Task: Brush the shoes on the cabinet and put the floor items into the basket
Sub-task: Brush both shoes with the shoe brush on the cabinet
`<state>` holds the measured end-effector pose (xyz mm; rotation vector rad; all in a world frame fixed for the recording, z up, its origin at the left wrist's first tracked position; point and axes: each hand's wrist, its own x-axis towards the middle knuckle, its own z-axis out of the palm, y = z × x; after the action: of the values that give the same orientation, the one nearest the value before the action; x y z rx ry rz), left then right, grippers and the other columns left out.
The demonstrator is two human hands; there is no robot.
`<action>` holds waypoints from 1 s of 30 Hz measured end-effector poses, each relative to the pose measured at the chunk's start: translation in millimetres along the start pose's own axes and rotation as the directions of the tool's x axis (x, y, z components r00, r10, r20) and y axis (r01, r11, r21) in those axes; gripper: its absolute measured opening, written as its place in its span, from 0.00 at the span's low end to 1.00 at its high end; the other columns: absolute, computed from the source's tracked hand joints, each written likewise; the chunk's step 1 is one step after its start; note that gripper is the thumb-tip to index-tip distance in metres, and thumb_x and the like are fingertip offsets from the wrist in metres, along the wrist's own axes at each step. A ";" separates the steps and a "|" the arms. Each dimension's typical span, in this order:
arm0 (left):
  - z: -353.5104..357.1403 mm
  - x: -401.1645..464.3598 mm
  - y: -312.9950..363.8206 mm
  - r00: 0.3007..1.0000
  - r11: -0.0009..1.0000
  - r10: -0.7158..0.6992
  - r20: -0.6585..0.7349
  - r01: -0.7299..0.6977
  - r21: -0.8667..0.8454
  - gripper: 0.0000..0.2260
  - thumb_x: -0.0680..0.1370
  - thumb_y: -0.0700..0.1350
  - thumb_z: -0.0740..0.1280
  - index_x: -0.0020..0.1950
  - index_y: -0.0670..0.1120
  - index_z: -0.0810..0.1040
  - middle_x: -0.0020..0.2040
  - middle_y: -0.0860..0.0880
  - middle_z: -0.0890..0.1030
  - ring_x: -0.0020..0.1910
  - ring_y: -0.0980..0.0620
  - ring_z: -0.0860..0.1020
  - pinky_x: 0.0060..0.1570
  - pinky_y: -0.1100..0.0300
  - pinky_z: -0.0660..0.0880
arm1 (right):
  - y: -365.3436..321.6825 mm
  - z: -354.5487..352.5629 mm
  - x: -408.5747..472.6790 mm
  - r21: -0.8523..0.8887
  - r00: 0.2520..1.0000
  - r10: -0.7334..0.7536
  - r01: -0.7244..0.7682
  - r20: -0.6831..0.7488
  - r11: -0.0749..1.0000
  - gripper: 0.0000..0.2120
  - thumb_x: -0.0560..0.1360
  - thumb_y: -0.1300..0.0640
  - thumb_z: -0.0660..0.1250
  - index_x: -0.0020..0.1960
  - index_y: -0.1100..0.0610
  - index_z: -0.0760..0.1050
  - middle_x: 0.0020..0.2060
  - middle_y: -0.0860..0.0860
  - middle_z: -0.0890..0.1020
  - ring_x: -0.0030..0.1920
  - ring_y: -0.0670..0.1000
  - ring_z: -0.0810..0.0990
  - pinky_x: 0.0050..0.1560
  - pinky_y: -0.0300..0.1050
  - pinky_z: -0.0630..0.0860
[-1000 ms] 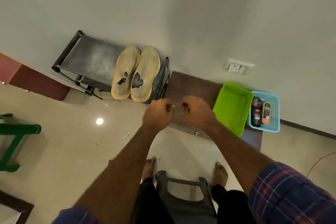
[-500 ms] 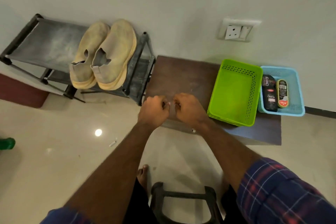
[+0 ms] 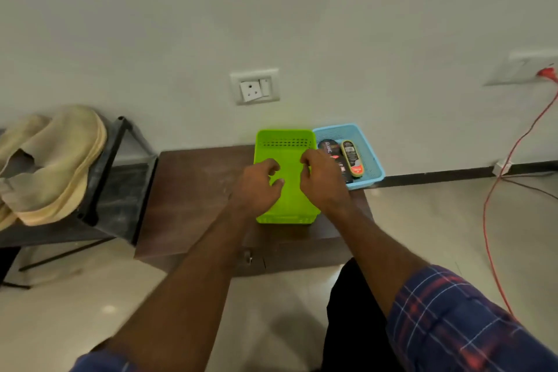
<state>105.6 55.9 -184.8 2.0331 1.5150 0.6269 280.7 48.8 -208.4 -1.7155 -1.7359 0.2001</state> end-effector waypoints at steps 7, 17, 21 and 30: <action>32.4 44.5 35.6 0.994 0.992 0.112 0.012 -0.111 -0.065 0.08 0.76 0.40 0.73 0.53 0.40 0.81 0.51 0.44 0.84 0.47 0.43 0.82 0.50 0.54 0.77 | 83.4 -37.6 31.9 -0.230 0.895 0.421 -0.383 0.146 0.895 0.13 0.78 0.54 0.64 0.59 0.58 0.72 0.55 0.60 0.78 0.56 0.64 0.77 0.54 0.53 0.72; 72.9 66.5 24.4 0.994 0.993 0.096 0.053 -0.093 -0.069 0.08 0.76 0.39 0.72 0.54 0.41 0.82 0.51 0.44 0.84 0.48 0.44 0.82 0.51 0.52 0.79 | 106.4 -2.8 52.5 -0.283 0.752 0.563 -0.489 0.342 0.825 0.34 0.67 0.48 0.72 0.68 0.53 0.62 0.60 0.57 0.78 0.60 0.64 0.78 0.58 0.61 0.76; 75.0 66.6 16.7 0.994 0.994 0.096 0.057 -0.092 -0.061 0.08 0.76 0.38 0.71 0.54 0.42 0.82 0.51 0.43 0.84 0.48 0.43 0.82 0.51 0.52 0.79 | 105.5 8.0 49.9 -0.298 0.789 0.558 -0.484 0.260 0.823 0.33 0.70 0.49 0.72 0.70 0.54 0.61 0.63 0.57 0.74 0.62 0.64 0.76 0.57 0.60 0.75; 51.7 66.6 20.2 0.996 0.992 0.085 0.020 -0.083 -0.098 0.07 0.77 0.36 0.70 0.54 0.40 0.82 0.51 0.44 0.84 0.44 0.46 0.81 0.48 0.57 0.76 | 80.5 -11.4 50.1 0.474 0.705 0.709 -0.632 0.022 0.613 0.13 0.77 0.43 0.55 0.51 0.52 0.71 0.46 0.52 0.79 0.49 0.58 0.77 0.51 0.53 0.72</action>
<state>171.0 108.3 -207.0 2.0317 1.3645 0.6932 358.5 101.2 -226.4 -1.8715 -0.7384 0.7157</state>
